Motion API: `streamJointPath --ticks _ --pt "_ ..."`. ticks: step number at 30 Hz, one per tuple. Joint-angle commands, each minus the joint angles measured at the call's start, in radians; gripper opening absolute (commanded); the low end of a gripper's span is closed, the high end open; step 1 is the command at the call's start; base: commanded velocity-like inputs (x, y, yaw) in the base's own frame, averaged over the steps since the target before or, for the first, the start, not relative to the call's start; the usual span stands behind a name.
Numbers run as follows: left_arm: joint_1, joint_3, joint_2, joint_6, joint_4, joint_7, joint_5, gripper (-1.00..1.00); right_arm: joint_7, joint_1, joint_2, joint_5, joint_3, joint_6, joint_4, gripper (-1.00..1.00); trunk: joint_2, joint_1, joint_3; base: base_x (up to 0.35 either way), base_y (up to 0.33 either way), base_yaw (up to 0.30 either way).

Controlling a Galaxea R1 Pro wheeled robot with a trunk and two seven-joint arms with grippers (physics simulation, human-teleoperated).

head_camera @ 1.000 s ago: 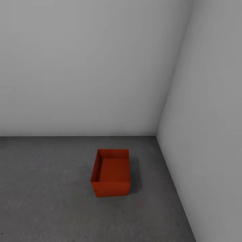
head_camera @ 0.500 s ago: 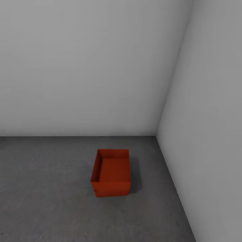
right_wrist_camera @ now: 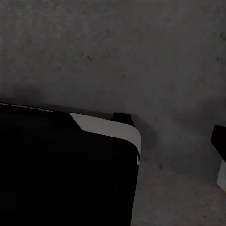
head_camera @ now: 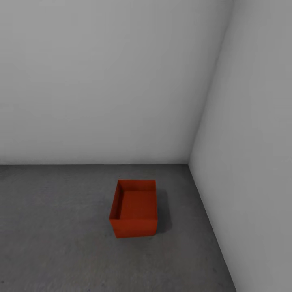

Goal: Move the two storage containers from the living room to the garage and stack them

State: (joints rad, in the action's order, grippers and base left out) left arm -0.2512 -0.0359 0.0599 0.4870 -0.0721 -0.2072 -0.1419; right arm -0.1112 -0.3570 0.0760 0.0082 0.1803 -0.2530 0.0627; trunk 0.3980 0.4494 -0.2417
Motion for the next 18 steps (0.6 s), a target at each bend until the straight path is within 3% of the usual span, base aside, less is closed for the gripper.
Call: streamJointPath --ticks 1,7,18 --pt "-0.002 -0.004 -0.018 0.004 -0.005 -0.010 -0.011 1.00 -0.005 -0.002 0.001 0.001 0.007 -0.006 0.005 1.00 0.002 0.001 -0.002 0.000 0.000 0.000" --pt "-0.002 -0.004 -0.110 0.004 -0.005 -0.010 -0.010 1.00 -0.005 -0.002 0.001 0.001 0.007 -0.006 0.005 1.00 0.002 0.001 -0.002 0.000 0.000 0.000" --pt "-0.002 -0.004 -0.112 0.004 -0.005 -0.009 -0.010 1.00 -0.005 -0.002 0.001 0.001 0.007 -0.006 0.005 1.00 0.002 0.001 -0.002 0.000 0.000 0.000"
